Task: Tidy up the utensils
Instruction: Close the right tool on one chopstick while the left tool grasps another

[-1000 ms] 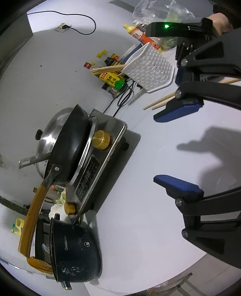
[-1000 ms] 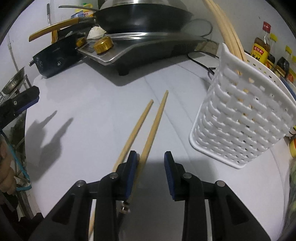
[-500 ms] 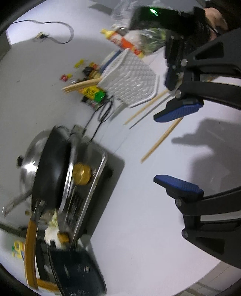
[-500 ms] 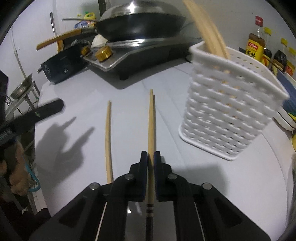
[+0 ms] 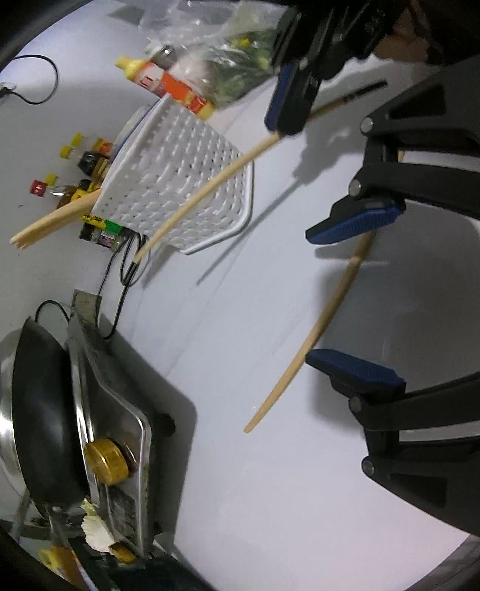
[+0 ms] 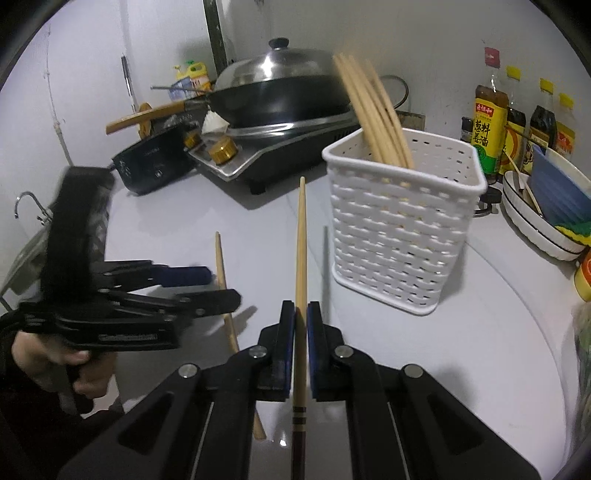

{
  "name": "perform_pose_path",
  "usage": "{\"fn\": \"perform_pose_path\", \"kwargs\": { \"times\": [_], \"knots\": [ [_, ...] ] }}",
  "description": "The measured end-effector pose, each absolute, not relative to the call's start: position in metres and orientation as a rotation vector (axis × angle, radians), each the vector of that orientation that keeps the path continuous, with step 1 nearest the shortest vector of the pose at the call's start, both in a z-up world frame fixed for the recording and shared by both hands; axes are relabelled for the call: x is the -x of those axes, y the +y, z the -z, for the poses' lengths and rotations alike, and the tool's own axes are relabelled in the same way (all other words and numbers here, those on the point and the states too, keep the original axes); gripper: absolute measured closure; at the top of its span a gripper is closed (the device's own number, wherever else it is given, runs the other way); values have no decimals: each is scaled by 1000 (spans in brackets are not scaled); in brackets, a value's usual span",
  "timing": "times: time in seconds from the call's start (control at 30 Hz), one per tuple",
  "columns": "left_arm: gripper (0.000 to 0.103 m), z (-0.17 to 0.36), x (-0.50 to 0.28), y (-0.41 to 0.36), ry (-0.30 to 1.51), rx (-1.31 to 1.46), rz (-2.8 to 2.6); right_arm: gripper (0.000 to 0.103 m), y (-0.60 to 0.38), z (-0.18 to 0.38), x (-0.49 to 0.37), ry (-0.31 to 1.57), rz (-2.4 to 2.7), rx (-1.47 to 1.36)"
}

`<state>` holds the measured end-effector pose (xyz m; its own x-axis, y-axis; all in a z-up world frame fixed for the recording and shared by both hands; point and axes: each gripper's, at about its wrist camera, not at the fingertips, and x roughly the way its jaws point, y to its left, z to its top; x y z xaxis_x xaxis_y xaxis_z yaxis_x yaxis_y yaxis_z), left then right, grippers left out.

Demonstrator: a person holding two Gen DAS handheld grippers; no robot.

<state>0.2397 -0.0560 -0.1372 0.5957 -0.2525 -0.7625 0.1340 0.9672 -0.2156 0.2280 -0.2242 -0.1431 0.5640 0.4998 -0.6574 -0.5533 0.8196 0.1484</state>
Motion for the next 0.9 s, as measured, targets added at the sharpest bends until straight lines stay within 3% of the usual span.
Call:
{"fn": "perform_pose_path", "kwargs": {
  "times": [0.43,0.57,0.7,0.77,0.9],
  "knots": [
    [46,138,-247,-101,915,-67,291,97,-244,121,-206,639,-671,82],
    [66,138,-244,-111,906,-123,309,97,-250,123,-207,639,-667,67],
    [76,137,-245,-113,909,-133,328,97,-253,123,-206,635,-664,61],
    [88,137,-247,-112,914,-132,338,97,-255,123,-206,633,-667,59],
    [97,138,-250,-105,926,-117,359,97,-256,122,-205,631,-663,58]
  ]
}}
